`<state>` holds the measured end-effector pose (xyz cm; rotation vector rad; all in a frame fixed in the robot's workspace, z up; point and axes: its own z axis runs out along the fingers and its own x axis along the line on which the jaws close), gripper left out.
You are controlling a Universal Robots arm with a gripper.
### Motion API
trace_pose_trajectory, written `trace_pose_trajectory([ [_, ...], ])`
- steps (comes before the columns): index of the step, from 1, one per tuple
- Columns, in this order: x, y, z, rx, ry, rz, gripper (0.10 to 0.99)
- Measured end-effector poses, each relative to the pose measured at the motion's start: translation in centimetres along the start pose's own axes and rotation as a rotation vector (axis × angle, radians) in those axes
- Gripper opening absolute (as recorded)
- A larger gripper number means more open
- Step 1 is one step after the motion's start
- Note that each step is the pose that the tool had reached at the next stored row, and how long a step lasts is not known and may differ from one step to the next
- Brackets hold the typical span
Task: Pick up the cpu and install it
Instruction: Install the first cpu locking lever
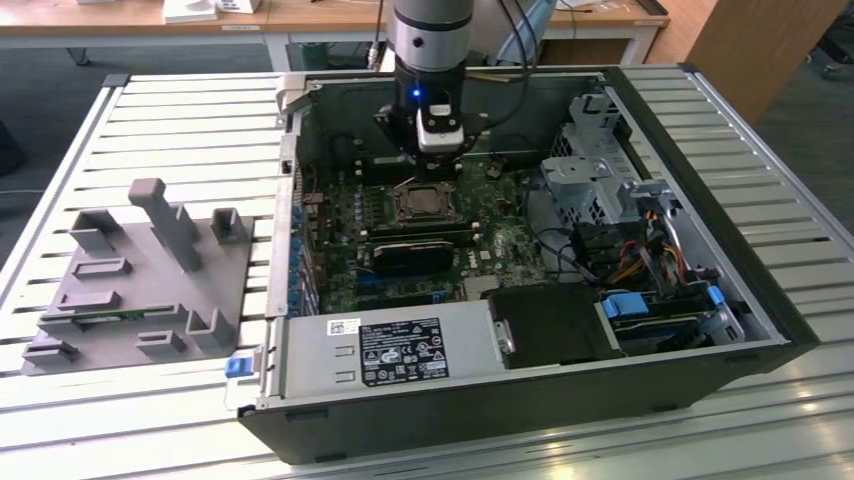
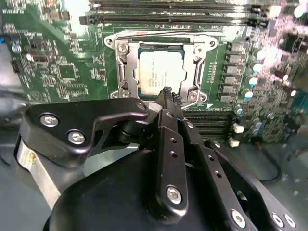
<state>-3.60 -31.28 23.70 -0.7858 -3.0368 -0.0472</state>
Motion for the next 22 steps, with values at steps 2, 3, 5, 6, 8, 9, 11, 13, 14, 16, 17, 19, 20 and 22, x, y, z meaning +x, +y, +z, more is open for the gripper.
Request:
trace_pose_trajectory([
  [2, 0.00, 0.00, 0.04, 0.001, 0.0009, -0.034, 0.106],
  [3, 0.00, -0.01, 0.04, 0.001, 0.0011, -0.046, 0.106],
  [5, -0.01, -0.03, 0.07, 0.001, 0.0012, -0.069, 0.106],
  [6, -0.01, -0.04, 0.09, 0.001, 0.0011, -0.081, 0.106],
  [8, -0.02, -0.04, 0.17, 0.000, 0.0011, -0.113, 0.106],
  [9, -0.02, -0.04, 0.20, 0.001, 0.0017, -0.131, 0.106],
  [11, -0.02, -0.05, 0.27, 0.001, 0.0027, -0.166, 0.106],
  [13, -0.02, -0.05, 0.33, 0.002, 0.0036, -0.204, 0.106],
  [14, -0.02, -0.05, 0.38, 0.002, 0.0039, -0.222, 0.106],
  [16, -0.02, -0.05, 0.47, 0.002, 0.0047, -0.258, 0.106],
  [17, -0.02, -0.06, 0.50, 0.002, 0.0049, -0.274, 0.106],
  [19, -0.01, -0.02, 0.55, 0.001, 0.0024, -0.295, 0.106],
  [20, 0.04, 0.07, 0.59, -0.001, -0.0018, -0.300, 0.106],
  [22, 0.26, 0.44, 0.63, -0.002, -0.0072, -0.303, 0.106],
])
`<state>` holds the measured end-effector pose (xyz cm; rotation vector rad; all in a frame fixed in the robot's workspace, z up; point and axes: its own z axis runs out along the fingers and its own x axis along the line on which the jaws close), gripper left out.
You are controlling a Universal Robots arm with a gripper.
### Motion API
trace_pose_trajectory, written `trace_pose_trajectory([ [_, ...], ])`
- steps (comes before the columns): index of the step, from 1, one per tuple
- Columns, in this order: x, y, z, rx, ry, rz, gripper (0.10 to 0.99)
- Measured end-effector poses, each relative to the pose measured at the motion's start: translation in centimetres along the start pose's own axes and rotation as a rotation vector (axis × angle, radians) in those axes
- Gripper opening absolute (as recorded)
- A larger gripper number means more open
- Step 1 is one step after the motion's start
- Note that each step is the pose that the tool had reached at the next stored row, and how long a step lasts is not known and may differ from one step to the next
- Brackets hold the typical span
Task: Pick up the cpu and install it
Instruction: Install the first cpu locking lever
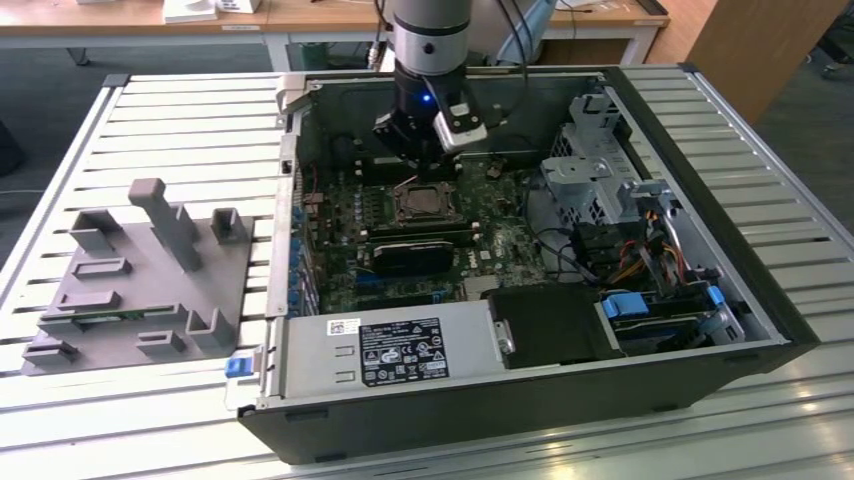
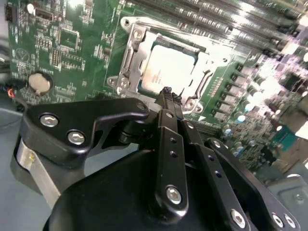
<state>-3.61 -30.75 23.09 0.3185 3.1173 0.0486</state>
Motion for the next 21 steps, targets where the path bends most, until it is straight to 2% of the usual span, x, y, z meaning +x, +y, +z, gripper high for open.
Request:
trace_pose_trajectory([
  [6, 0.18, 1.24, 0.18, -0.001, -0.0035, -0.006, 0.106],
  [11, 0.19, 1.34, 0.29, -0.002, -0.0030, -0.058, 0.106],
  [13, 0.23, 1.57, 0.32, -0.001, -0.0031, -0.061, 0.106],
  [17, 0.35, 2.23, 0.37, 0.006, -0.0044, -0.061, 0.106],
  [21, 0.19, 2.54, 0.42, 0.011, -0.0053, -0.061, 0.106],
])
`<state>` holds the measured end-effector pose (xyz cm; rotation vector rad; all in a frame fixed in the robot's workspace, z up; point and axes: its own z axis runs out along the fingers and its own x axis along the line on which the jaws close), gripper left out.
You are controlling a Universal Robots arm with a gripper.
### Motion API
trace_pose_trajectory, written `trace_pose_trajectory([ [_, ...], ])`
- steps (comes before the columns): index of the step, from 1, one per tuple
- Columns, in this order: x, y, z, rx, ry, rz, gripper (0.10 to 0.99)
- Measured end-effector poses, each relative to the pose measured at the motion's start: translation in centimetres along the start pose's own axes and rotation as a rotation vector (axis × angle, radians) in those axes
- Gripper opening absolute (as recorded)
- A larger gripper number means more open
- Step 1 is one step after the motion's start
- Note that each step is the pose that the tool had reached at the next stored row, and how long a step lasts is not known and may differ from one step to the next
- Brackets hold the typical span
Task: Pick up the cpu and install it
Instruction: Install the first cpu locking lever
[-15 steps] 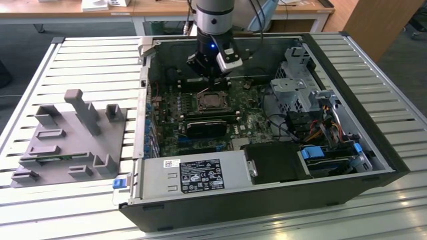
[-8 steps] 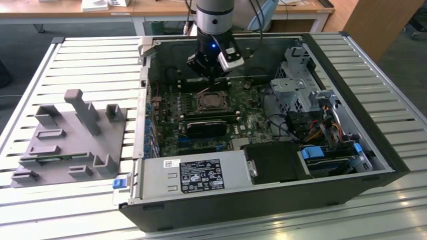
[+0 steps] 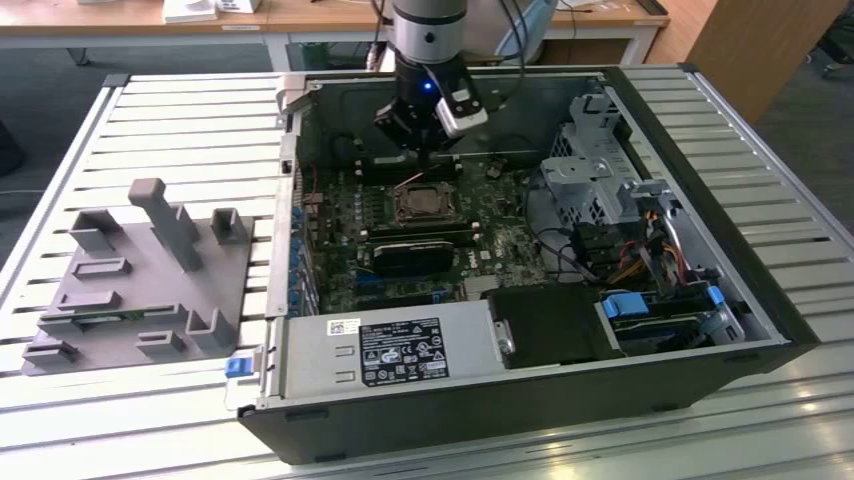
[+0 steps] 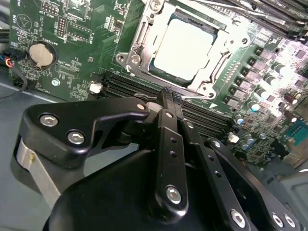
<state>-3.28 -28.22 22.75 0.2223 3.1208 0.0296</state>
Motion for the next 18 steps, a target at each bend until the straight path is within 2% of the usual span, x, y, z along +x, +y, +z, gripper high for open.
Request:
trace_pose_trajectory([
  [10, -0.54, 0.58, 0.40, 0.000, 0.0001, -0.009, 0.106],
  [18, -0.88, 0.64, 1.30, 0.000, 0.0001, -0.011, 0.106],
])
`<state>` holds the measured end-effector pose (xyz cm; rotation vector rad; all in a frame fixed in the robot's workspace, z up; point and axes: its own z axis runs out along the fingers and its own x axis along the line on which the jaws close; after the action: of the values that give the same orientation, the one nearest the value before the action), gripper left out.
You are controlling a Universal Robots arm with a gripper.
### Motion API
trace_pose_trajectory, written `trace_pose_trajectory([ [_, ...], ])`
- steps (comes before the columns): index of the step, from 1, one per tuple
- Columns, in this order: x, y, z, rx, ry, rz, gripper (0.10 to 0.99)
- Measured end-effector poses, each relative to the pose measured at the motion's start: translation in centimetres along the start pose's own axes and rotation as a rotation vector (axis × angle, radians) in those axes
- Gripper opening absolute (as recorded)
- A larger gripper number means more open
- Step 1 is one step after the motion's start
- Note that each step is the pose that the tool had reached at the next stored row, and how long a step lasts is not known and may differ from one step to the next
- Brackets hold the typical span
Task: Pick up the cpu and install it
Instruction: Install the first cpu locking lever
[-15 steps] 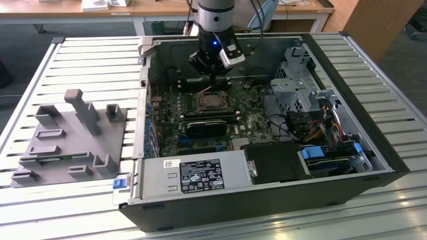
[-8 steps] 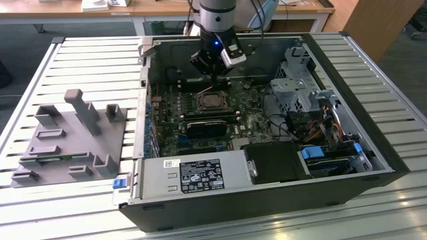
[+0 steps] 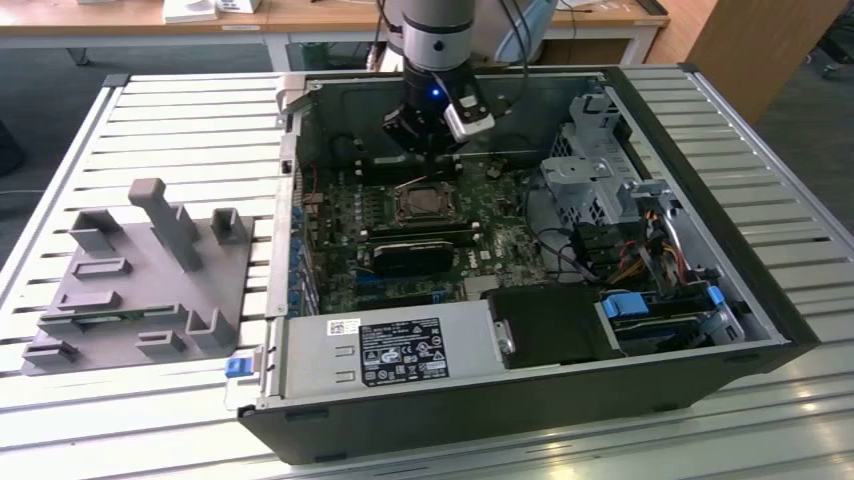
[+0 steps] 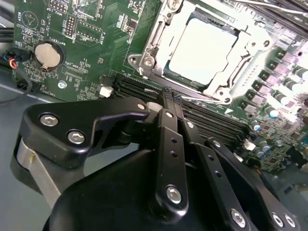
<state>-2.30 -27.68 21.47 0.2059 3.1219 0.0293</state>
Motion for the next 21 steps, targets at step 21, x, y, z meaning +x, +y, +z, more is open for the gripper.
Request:
trace_pose_trajectory([
  [21, -0.42, 0.00, 1.49, -0.019, 0.0028, 0.000, 0.106],
])
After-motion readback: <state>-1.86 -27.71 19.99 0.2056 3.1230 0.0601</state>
